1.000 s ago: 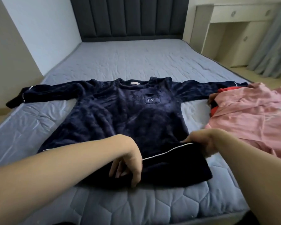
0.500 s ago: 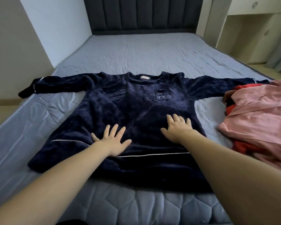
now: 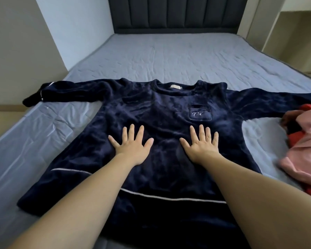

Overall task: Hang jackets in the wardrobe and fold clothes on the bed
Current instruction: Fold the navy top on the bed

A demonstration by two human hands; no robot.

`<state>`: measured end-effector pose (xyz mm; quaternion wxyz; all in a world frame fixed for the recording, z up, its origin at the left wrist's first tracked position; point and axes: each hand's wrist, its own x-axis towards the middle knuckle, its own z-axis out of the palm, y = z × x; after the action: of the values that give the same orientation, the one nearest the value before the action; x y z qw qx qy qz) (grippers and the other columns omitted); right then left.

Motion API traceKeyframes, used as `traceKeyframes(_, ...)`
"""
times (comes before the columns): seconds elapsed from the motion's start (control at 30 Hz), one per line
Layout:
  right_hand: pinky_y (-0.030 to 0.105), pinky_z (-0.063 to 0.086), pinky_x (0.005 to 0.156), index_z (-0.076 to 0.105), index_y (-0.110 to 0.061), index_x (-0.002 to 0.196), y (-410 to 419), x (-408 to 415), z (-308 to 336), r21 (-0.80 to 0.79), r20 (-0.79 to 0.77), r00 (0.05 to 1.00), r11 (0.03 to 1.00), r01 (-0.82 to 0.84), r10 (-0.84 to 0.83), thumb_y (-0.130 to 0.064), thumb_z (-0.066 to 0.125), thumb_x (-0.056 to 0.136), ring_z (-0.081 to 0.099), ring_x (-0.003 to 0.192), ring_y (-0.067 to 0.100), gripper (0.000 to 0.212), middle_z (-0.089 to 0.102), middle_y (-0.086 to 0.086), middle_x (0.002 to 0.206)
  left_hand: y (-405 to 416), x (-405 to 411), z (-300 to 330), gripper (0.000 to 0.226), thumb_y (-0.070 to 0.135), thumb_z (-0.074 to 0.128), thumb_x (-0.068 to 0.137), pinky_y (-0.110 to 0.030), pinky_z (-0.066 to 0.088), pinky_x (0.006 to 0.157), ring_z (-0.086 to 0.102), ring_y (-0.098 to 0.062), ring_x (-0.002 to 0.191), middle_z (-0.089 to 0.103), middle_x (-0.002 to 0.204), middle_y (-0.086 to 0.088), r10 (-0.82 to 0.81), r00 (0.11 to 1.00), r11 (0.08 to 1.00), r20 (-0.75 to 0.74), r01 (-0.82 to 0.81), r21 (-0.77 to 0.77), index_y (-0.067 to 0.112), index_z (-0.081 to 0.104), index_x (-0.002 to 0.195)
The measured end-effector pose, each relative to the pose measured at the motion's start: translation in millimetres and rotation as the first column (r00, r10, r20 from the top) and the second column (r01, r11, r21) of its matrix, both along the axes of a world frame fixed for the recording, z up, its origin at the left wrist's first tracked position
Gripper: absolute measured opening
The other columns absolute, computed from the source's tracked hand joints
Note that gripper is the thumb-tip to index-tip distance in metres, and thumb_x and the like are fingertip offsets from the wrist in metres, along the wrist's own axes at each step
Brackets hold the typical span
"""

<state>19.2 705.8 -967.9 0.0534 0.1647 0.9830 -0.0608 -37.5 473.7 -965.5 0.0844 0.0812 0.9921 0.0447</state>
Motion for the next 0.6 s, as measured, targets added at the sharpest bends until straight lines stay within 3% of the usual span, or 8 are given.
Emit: traceKeyframes(0.6,0.045,-0.014,0.118,-0.007,-0.022,0.155,128.8,-240.6,-17.2,0.073,-0.183,0.983,0.996,0.043,-0.029,-0.08,-0.007,0.074,-0.011,0.149,0.025,0.099,-0.008,0.01,0.162,116.0,-260.5,-15.3,0.084,0.076,-0.004,0.085,-0.062,-0.018,0.11,-0.017,-0.023,0.149,-0.013,0.164,-0.003,0.002,0.988,0.997,-0.156,0.011,0.082,0.03,-0.007,0.155)
